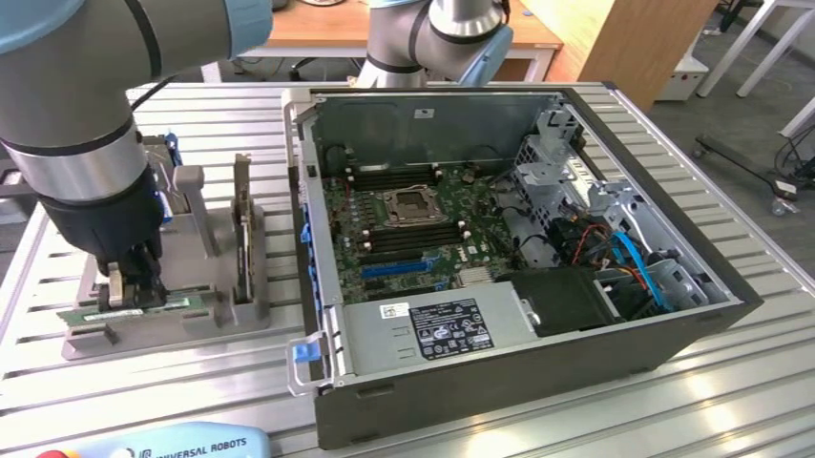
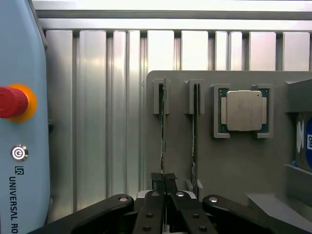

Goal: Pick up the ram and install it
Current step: 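Pick up the ram and move it above insertion slot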

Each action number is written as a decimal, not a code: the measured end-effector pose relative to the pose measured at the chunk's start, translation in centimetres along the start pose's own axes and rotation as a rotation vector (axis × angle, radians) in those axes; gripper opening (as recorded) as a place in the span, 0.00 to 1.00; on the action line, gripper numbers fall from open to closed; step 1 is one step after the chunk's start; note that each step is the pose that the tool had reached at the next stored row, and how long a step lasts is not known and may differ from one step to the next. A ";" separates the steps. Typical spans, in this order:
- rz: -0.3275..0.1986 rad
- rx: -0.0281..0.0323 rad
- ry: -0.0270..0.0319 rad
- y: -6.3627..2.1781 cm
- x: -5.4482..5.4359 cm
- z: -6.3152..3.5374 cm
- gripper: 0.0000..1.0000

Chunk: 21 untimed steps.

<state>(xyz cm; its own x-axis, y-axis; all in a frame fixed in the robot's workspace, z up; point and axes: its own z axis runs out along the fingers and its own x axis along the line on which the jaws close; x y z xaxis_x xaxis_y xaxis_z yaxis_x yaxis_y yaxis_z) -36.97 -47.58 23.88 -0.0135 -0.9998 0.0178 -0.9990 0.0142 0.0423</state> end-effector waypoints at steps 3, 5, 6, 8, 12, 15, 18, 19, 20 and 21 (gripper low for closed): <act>0.000 0.0001 0.0000 0.03 0.0 -0.80 0.11; 0.000 0.0001 -0.0001 0.06 0.0 -1.37 0.11; 0.000 0.0000 0.0000 0.07 0.0 -1.66 0.11; 0.000 0.0000 0.0000 0.09 0.0 -2.19 0.11; 0.000 0.0000 0.0000 0.13 0.1 -3.17 0.11; 0.000 0.0001 -0.0001 0.16 0.1 -3.85 0.11; 0.000 0.0000 0.0000 0.19 0.1 -4.56 0.11; 0.000 0.0000 -0.0001 0.20 0.1 -4.80 0.11; 0.000 0.0000 -0.0001 0.21 0.1 -5.05 0.11; 0.000 0.0000 0.0000 0.22 0.1 -5.29 0.11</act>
<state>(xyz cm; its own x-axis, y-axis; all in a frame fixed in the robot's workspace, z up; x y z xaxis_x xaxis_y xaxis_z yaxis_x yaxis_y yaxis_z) -36.97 -47.58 29.18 -0.0135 -0.9998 0.0178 -0.9990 0.0142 0.0424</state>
